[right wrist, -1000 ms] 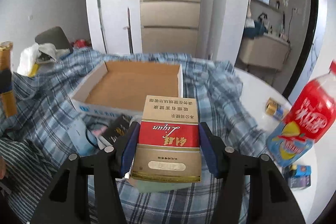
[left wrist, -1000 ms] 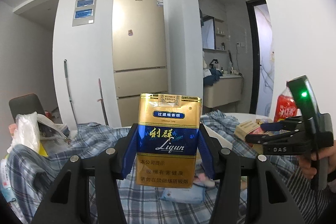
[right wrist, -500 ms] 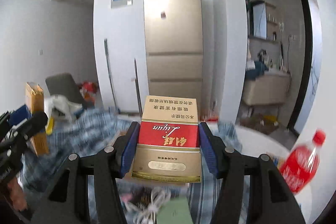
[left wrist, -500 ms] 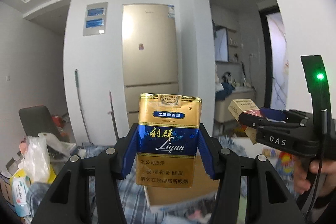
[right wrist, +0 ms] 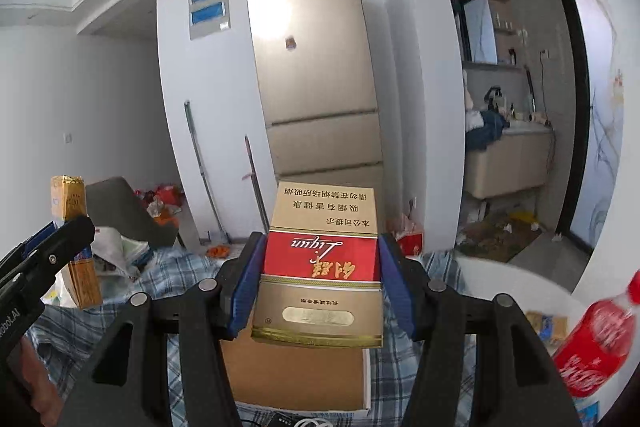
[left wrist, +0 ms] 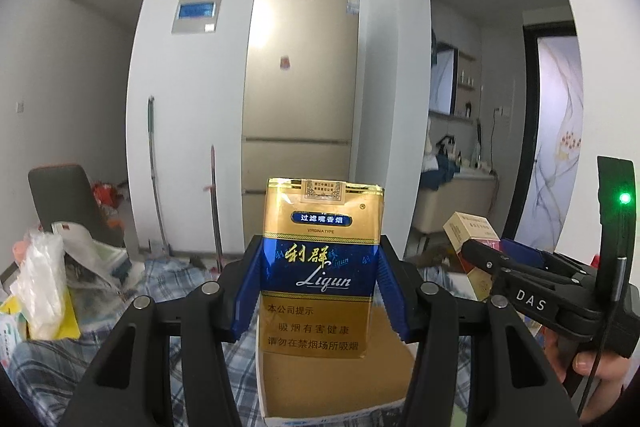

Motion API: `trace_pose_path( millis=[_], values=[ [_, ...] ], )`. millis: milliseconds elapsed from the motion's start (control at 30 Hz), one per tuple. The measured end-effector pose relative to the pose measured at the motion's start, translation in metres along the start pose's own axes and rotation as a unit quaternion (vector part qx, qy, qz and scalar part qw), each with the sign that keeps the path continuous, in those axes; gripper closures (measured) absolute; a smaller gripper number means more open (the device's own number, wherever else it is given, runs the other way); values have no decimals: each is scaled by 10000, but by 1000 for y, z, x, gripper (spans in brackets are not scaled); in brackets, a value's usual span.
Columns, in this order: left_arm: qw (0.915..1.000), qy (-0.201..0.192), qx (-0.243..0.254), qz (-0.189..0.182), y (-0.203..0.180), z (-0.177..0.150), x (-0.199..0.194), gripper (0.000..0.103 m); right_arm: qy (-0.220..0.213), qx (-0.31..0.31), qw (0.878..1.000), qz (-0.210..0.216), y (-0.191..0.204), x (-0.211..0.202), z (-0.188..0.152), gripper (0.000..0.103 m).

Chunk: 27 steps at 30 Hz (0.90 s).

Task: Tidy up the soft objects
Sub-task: 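Carry both packs over the open cardboard box with both tools, then open both tools to drop the packs into the box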

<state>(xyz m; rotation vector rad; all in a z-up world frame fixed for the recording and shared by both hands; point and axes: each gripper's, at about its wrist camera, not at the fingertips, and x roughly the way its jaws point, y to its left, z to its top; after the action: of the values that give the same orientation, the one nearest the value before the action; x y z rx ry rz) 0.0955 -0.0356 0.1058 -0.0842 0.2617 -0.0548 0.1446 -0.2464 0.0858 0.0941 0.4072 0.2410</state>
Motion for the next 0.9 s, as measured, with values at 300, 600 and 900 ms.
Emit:
trace_pose_path(
  millis=[300, 600, 900],
  values=[
    [9934, 1142, 57, 88, 10, -42, 65, 48, 523, -11, 9986, 29, -5, 43, -34, 47],
    [9761, 2170, 64, 129, 22, -92, 122, 48, 1354, -202, 9906, 52, -1, 88, -75, 47],
    [9596, 2810, -119, -3, 33, -130, 156, 48, 2029, -361, 9785, 43, 1, 120, -107, 47]
  ],
)
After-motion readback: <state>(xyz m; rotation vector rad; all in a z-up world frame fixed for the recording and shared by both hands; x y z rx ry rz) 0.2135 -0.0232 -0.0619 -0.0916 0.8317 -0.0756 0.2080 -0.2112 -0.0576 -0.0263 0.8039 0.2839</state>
